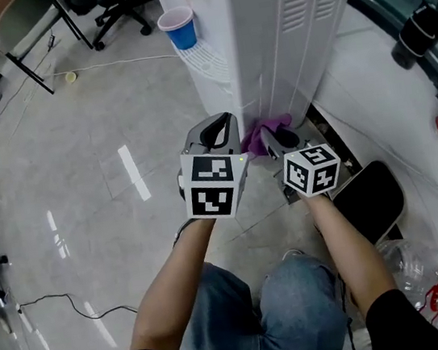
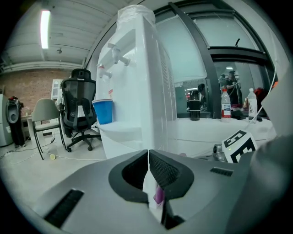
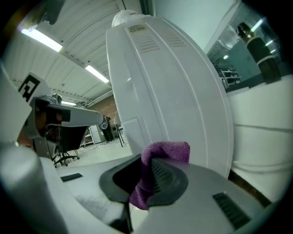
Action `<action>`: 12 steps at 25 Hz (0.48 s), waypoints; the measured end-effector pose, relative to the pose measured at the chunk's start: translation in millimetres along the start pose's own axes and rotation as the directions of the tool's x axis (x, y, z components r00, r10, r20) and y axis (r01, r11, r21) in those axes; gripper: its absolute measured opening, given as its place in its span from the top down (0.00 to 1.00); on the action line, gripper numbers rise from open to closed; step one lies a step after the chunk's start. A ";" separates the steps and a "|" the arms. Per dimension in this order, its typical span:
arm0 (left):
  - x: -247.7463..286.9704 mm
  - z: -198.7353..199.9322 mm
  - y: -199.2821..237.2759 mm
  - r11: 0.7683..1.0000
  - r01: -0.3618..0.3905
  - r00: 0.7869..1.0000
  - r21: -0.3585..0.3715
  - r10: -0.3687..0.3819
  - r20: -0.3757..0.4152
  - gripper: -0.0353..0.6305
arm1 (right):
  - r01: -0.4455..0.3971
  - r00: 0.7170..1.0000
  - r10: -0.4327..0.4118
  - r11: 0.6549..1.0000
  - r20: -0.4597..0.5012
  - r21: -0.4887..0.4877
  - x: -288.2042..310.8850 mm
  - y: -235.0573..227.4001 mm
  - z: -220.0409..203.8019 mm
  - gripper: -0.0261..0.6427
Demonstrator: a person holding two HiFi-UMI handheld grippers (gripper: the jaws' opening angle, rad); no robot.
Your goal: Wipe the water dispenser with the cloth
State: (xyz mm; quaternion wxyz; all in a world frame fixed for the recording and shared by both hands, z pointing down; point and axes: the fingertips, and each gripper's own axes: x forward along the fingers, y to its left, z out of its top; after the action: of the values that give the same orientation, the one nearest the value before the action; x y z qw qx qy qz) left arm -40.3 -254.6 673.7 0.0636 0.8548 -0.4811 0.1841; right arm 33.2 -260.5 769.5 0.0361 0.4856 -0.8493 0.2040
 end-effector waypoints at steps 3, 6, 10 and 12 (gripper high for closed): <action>-5.7 25.4 1.4 1.000 0.006 1.000 -0.014 -0.006 -0.009 0.90 | -0.001 1.000 0.001 1.000 0.015 -0.024 -13.7 8.6 41.1 0.91; -15.1 54.6 2.8 1.000 0.011 0.999 -0.027 -0.012 -0.030 0.90 | 0.005 1.000 -0.004 0.999 0.019 -0.041 -27.7 17.2 85.8 0.91; -35.6 99.5 6.0 0.999 0.020 0.998 -0.028 -0.022 -0.067 0.90 | 0.013 1.000 -0.013 0.999 0.006 -0.048 -47.0 36.3 145.3 0.91; -46.8 125.5 7.6 0.999 0.027 0.997 -0.031 -0.029 -0.073 0.90 | 0.021 1.000 -0.021 0.999 0.010 -0.041 -60.3 46.5 176.1 0.91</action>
State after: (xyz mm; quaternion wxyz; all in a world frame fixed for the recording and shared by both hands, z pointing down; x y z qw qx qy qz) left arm -37.0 -257.1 539.6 0.0968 0.8529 -0.4693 0.2074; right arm 50.0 -258.2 578.4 0.0443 0.4947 -0.8483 0.1837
